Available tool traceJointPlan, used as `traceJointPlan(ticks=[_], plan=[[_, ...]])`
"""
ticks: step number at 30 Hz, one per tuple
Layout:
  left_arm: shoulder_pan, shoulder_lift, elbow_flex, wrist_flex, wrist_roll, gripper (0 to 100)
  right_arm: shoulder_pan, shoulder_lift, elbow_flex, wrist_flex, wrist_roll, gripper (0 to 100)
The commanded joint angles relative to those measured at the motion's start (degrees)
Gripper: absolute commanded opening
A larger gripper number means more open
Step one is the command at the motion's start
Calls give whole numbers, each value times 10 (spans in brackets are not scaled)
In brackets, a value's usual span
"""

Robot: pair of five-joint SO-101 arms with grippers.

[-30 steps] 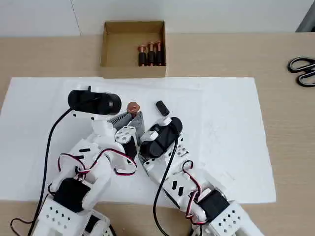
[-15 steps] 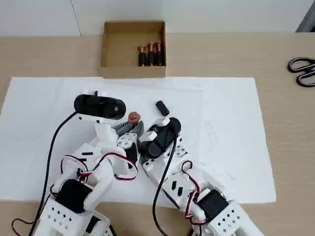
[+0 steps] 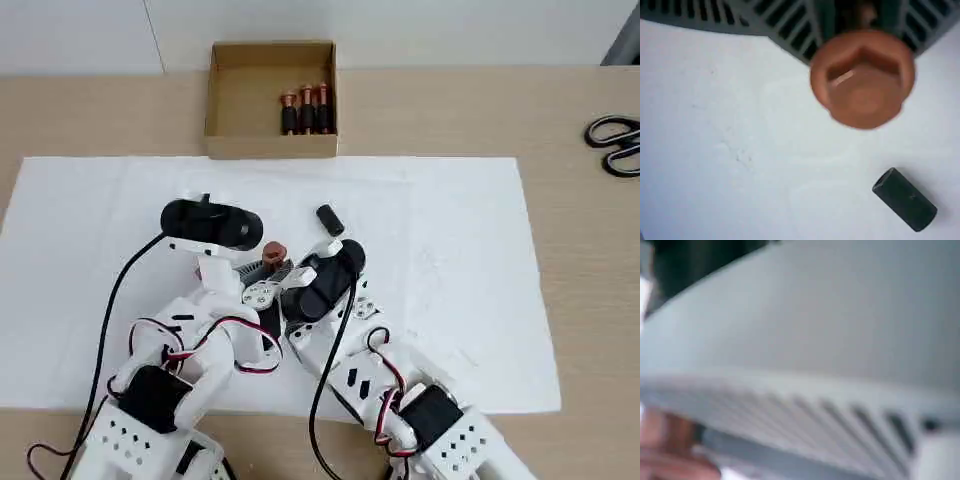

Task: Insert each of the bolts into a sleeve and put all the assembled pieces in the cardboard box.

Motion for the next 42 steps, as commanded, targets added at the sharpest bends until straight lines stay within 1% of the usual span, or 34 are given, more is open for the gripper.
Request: traceJointPlan(ticks=[1,4,8,11,16,20,26,29,31,33,35,37,40,42], plan=[[-4,-2,2,5,1,7,0,-15,-11,-15,-4,4],[-4,-2,0,5,1,18,0,-15,-11,-15,-4,4],[-4,-2,-1,6,1,118,0,-15,-11,-15,-4,4],[-4,-2,-1,7,1,158,0,-15,-11,-15,-4,4],[-5,-3,-9,12,1,161,1,-15,-11,-15,-4,4],[-7,-3,-65,66,3,162,19,-15,-10,-15,-4,4],[-15,-3,-124,122,2,162,22,-15,-10,-15,-4,4],[-51,-3,-148,161,1,162,30,-15,-7,-14,-4,4],[-83,-3,-159,188,-1,163,57,-15,-7,-13,-4,4],[-121,-3,-169,220,-25,163,90,-15,-11,-13,-4,4],[-170,-3,-179,245,-70,163,130,-12,-15,-9,-4,4],[-231,-3,-182,253,-108,163,186,-8,-28,7,-4,3],[-322,-2,-179,251,-133,163,269,-8,-63,40,-3,3],[-360,-2,-179,251,-135,163,311,-7,-101,65,-1,3]])
